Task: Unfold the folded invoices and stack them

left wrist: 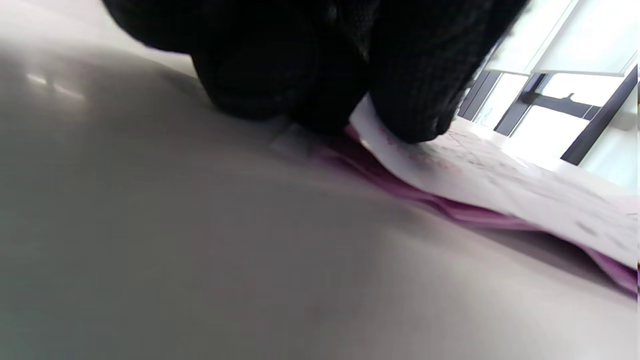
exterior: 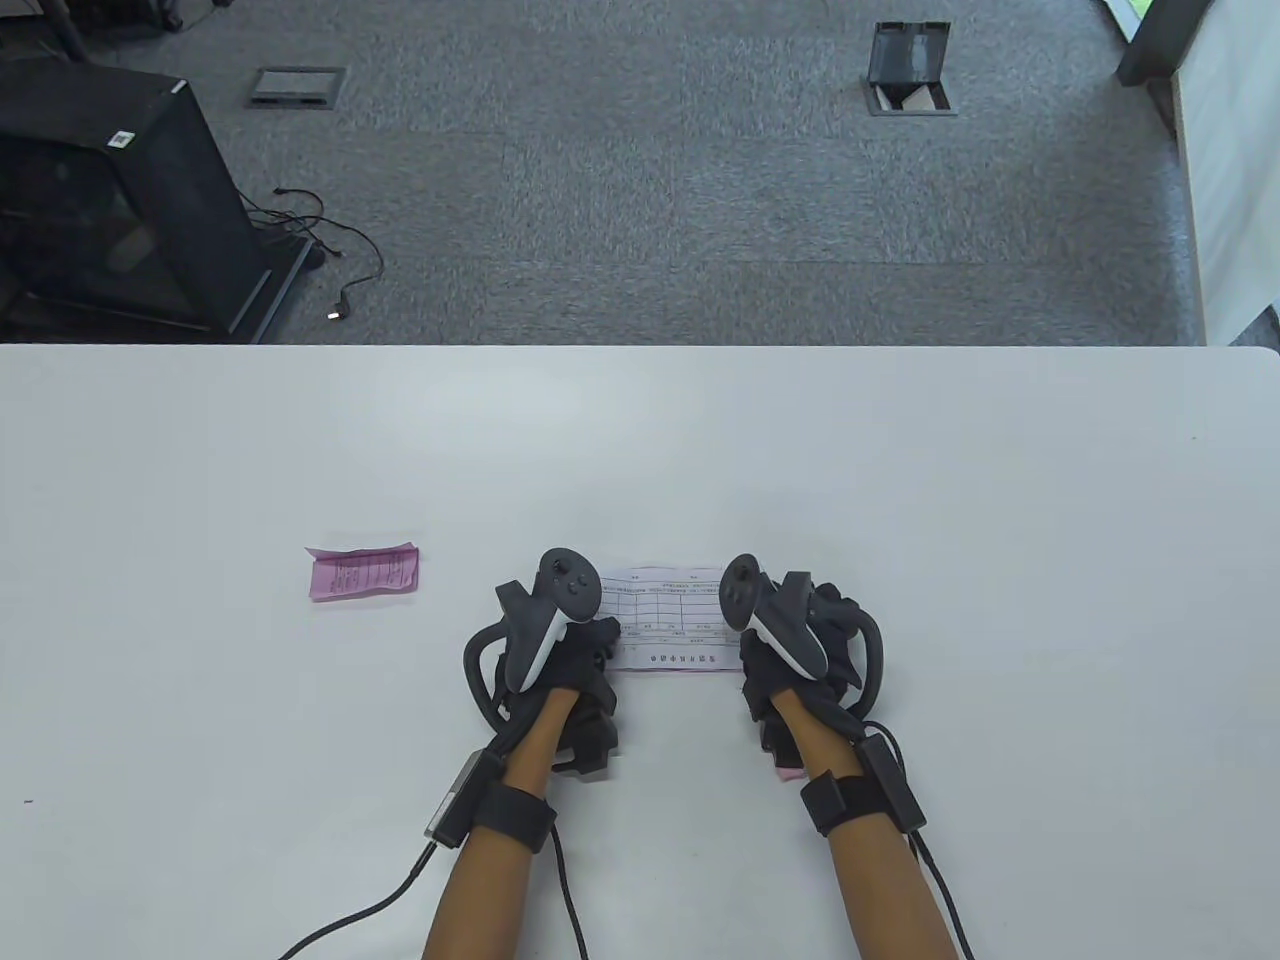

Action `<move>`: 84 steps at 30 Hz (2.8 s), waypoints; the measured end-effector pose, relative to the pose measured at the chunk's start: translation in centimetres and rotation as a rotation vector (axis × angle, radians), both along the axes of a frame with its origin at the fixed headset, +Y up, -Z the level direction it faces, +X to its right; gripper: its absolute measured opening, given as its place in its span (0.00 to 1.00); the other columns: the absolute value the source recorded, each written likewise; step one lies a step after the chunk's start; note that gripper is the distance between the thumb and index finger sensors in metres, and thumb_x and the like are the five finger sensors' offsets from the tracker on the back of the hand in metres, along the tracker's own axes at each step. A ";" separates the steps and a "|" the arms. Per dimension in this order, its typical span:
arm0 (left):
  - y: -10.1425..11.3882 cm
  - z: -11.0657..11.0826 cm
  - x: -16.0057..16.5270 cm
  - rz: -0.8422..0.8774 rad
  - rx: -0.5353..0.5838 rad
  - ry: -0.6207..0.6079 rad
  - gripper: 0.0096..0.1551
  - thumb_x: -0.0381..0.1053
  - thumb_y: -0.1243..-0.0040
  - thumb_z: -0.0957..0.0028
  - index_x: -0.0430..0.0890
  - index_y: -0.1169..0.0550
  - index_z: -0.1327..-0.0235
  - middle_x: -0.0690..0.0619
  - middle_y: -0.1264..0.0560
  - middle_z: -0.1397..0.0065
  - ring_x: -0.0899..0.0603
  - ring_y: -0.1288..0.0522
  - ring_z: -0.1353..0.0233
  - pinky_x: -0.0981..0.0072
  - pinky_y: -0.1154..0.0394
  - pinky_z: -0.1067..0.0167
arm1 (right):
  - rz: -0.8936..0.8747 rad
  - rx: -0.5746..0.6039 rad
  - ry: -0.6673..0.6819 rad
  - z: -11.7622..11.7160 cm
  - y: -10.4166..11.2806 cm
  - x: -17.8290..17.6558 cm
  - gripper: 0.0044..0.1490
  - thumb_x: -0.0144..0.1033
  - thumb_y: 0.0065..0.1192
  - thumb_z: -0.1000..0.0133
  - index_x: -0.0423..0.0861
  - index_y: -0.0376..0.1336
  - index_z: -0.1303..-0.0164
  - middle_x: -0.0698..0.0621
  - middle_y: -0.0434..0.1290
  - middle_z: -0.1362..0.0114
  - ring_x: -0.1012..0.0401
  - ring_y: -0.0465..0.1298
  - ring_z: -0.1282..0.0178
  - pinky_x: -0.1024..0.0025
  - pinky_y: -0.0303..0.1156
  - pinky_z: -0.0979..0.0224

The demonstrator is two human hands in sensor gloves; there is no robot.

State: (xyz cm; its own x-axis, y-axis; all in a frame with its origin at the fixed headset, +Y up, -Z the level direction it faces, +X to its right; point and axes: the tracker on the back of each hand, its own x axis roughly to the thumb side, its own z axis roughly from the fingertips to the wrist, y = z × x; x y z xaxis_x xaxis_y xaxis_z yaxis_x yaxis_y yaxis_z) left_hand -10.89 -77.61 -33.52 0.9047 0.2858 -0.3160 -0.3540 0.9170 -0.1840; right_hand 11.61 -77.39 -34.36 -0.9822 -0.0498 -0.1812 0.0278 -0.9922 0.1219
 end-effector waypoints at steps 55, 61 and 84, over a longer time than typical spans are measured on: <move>2.9 -2.8 -17.6 -0.525 0.120 0.198 0.21 0.57 0.35 0.48 0.63 0.20 0.41 0.54 0.25 0.21 0.35 0.35 0.18 0.31 0.42 0.23 | -0.284 0.169 0.164 9.3 1.8 8.9 0.39 0.56 0.54 0.47 0.49 0.55 0.29 0.38 0.56 0.21 0.36 0.56 0.23 0.31 0.52 0.26; 5.9 -0.8 -16.6 -0.317 0.324 0.116 0.22 0.55 0.34 0.49 0.58 0.19 0.41 0.51 0.14 0.39 0.40 0.20 0.35 0.37 0.30 0.32 | -0.349 0.161 0.171 9.4 1.9 8.5 0.39 0.56 0.53 0.47 0.50 0.55 0.28 0.38 0.57 0.21 0.37 0.57 0.23 0.31 0.52 0.26; 6.9 10.4 -1.8 0.370 0.394 -0.173 0.22 0.54 0.32 0.49 0.51 0.17 0.43 0.52 0.10 0.47 0.43 0.15 0.42 0.43 0.25 0.37 | -0.981 -0.060 0.340 10.3 2.8 2.7 0.63 0.69 0.50 0.54 0.41 0.41 0.18 0.34 0.51 0.18 0.33 0.50 0.20 0.27 0.48 0.27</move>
State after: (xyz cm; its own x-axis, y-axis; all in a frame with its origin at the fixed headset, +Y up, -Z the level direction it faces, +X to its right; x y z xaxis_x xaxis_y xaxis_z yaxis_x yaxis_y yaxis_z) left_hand -12.66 -70.70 -23.09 0.7510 0.6599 0.0225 -0.6598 0.7487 0.0638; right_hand 14.32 -74.61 -24.09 -0.5951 0.7987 0.0895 -0.7458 -0.5903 0.3086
